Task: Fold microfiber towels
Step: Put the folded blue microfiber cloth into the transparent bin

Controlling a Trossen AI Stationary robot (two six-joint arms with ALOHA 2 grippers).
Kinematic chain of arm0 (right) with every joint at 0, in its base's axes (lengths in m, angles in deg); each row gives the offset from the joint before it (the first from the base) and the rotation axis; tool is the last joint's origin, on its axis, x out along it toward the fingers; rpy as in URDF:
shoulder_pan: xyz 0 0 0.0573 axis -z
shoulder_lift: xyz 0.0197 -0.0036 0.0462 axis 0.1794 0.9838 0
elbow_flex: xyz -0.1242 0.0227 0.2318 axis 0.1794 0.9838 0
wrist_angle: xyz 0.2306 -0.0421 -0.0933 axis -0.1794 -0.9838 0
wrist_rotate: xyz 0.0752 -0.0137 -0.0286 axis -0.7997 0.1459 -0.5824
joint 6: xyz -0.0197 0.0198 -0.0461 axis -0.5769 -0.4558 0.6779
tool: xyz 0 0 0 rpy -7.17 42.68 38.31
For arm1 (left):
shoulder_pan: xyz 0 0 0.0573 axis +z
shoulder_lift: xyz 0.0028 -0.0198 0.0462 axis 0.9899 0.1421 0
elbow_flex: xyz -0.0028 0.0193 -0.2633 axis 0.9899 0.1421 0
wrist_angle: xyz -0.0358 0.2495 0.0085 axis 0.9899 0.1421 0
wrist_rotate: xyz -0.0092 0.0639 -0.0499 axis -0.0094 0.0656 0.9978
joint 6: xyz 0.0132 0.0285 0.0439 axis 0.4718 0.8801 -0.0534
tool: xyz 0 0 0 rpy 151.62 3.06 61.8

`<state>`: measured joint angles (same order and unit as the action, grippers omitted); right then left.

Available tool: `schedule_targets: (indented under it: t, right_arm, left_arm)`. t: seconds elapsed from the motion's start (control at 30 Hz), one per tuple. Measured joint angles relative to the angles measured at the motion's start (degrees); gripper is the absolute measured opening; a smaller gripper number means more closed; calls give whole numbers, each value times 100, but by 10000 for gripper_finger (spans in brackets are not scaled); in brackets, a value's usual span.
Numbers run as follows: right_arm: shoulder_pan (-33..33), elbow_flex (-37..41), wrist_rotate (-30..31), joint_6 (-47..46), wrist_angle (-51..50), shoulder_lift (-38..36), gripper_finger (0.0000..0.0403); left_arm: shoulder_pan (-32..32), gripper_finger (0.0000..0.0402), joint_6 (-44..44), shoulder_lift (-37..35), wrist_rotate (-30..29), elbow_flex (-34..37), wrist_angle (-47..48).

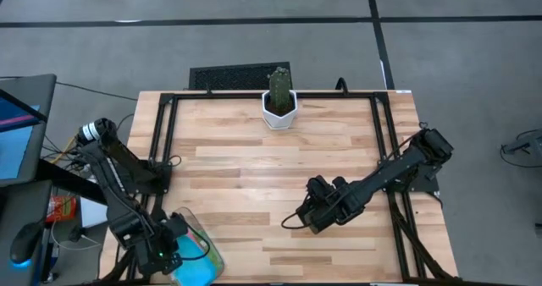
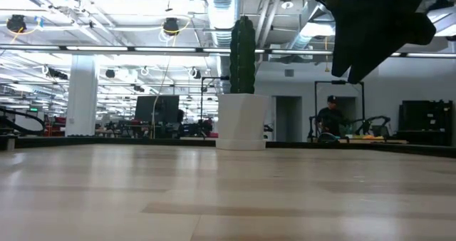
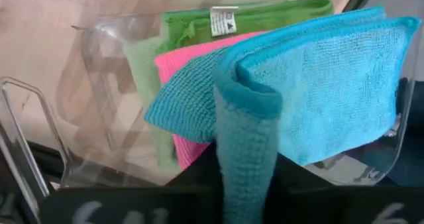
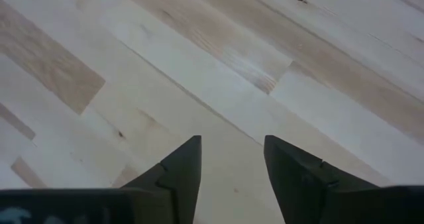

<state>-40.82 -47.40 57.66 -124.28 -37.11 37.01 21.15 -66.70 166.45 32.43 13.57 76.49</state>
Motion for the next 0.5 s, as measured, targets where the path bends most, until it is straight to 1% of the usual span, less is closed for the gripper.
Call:
schedule_targets:
  t: [0.13, 0.3, 0.4, 0.5]
  right_arm:
    - [0, -2, 53, 0, 15, 0, 187]
    - [35, -2, 139, 46, 233, 0, 192]
    - [95, -2, 131, 157, 370, -10, 196]
    - [175, -46, 131, 349, 434, -33, 200]
  left_arm:
    - [5, 90, -1, 0, -4, 0, 31]
    - [145, 183, -31, -27, 191, 1, 198]
    - [265, 239, -31, -171, 407, 0, 382]
    - [306, 281, -21, -413, 528, 1, 489]
